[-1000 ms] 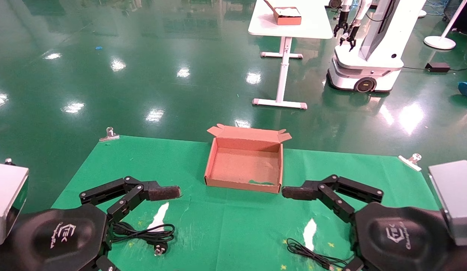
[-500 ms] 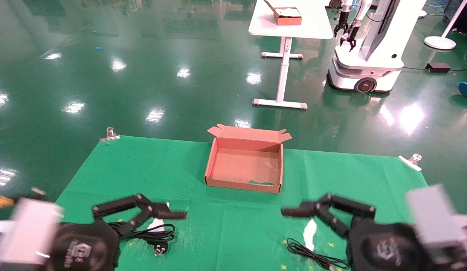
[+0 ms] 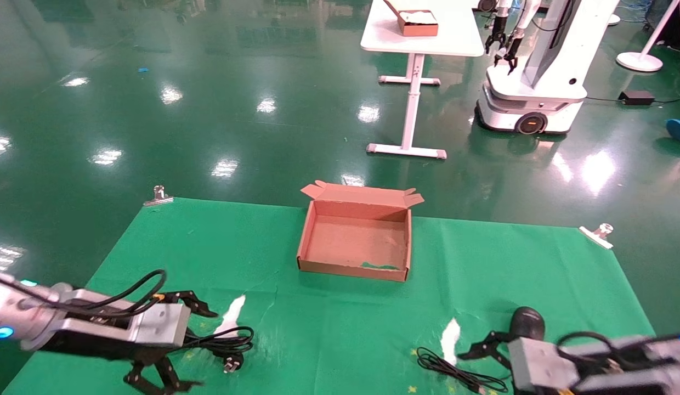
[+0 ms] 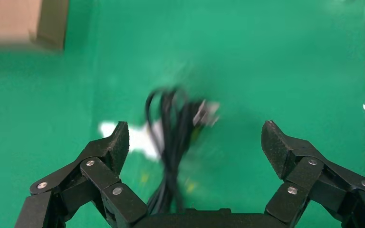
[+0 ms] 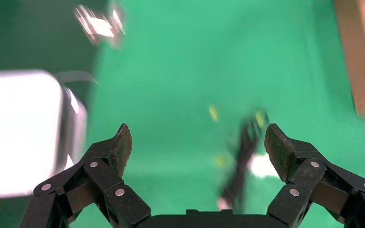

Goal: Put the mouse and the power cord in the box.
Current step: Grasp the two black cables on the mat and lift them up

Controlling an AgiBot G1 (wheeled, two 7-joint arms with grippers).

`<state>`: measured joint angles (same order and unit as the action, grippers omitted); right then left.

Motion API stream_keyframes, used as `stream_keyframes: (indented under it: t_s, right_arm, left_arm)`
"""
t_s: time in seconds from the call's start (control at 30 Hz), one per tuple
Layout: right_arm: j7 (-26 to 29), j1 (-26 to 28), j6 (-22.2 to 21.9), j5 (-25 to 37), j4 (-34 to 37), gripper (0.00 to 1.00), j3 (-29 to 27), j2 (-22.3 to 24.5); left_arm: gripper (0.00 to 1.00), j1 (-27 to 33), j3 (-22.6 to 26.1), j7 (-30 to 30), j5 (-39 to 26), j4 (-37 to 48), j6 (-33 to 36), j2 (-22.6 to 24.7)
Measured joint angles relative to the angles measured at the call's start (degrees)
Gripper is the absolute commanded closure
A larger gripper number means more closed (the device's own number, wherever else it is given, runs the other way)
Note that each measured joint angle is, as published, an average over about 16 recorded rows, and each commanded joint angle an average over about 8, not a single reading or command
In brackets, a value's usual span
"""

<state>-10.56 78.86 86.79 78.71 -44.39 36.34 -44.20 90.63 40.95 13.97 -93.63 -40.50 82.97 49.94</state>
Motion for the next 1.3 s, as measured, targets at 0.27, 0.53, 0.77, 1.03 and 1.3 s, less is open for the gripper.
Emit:
stream_keyframes:
  t_s: [0.27, 0.53, 0.77, 1.03, 1.3]
  right_arm:
    - [-9.5, 6.1, -5.8, 10.2, 15.3, 0.00, 4.7, -7.7]
    - [-16.3, 9.6, -9.9, 13.9, 26.0, 0.00, 6.5, -13.5]
    - [-20.6, 11.3, -11.9, 14.7, 32.2, 0.51, 6.9, -16.5]
    - [-23.3, 12.2, -13.1, 14.9, 36.1, 1.00, 6.9, -18.2]
    - [-23.7, 12.4, -13.3, 14.9, 36.8, 1.00, 6.9, -18.5]
  left_arm:
    - [0.00, 3.5, 3.4, 8.8, -7.9, 15.9, -8.3, 7.3]
    - [0.00, 4.8, 4.3, 15.4, -9.8, 26.3, -13.7, 11.4]
    - [0.23, 5.4, 4.0, 19.5, -9.5, 31.5, -15.7, 13.0]
    - [1.00, 6.2, 3.6, 22.1, -8.9, 34.4, -15.8, 13.5]
    - [1.00, 6.4, 3.5, 22.6, -8.8, 34.9, -15.5, 13.6]
